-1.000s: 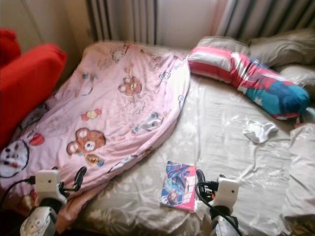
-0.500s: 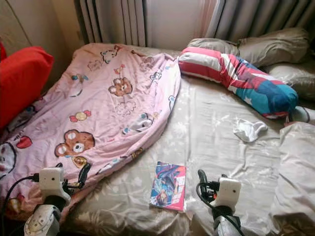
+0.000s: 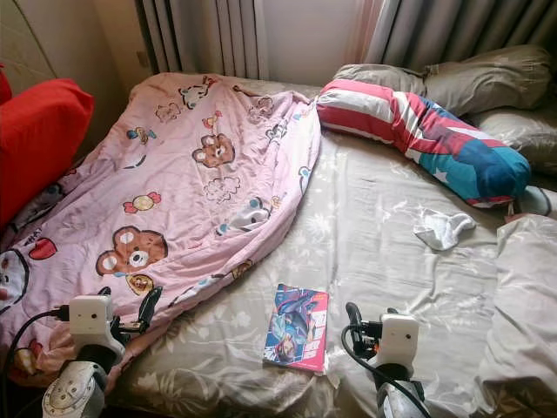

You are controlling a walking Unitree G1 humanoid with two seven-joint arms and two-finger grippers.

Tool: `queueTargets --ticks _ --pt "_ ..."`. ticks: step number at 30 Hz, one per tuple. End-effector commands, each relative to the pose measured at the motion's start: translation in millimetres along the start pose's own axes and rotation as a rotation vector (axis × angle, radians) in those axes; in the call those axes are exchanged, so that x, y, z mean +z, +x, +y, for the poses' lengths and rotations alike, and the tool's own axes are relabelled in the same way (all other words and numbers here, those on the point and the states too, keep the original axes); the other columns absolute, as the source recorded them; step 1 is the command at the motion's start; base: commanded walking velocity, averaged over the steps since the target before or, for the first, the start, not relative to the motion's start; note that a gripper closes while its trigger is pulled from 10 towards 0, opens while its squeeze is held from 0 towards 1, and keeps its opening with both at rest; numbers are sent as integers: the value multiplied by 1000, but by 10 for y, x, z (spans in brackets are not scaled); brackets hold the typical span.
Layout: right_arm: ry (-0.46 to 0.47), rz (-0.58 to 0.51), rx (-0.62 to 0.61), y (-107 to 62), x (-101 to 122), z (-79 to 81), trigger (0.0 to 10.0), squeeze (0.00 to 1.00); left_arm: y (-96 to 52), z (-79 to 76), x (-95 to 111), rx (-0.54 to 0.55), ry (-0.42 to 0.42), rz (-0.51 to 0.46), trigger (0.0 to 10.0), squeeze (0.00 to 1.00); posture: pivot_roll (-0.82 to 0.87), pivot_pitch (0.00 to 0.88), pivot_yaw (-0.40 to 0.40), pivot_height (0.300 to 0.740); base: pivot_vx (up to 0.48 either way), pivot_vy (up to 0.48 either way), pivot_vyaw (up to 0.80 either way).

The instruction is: Clean up the room

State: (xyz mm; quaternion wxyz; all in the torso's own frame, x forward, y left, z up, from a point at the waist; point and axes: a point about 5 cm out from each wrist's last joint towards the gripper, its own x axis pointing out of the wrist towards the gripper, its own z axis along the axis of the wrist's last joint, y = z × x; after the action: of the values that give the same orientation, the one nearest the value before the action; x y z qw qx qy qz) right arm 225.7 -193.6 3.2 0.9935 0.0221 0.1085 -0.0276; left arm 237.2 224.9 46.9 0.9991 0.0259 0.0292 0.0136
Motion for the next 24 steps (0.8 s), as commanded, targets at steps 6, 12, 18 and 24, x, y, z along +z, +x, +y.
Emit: queueTargets --ticks 6,12,18,24 --pt "3 -8 -16 -5 4 -54 10000 0 -35 15 -28 -6 21 24 10000 0 157 128 -35 652 0 0 0" --pt "3 -1 -29 -5 -9 -72 10000 0 -41 25 -30 -6 23 28 10000 0 158 129 -33 652 0 0 0" --pt "6 2 -52 7 -11 -99 10000 0 -37 20 -34 -13 26 35 10000 0 156 130 -28 652 0 0 0" --pt "3 -1 -50 18 0 -99 10000 0 -34 22 -32 -11 30 36 10000 0 159 129 -29 652 0 0 0"
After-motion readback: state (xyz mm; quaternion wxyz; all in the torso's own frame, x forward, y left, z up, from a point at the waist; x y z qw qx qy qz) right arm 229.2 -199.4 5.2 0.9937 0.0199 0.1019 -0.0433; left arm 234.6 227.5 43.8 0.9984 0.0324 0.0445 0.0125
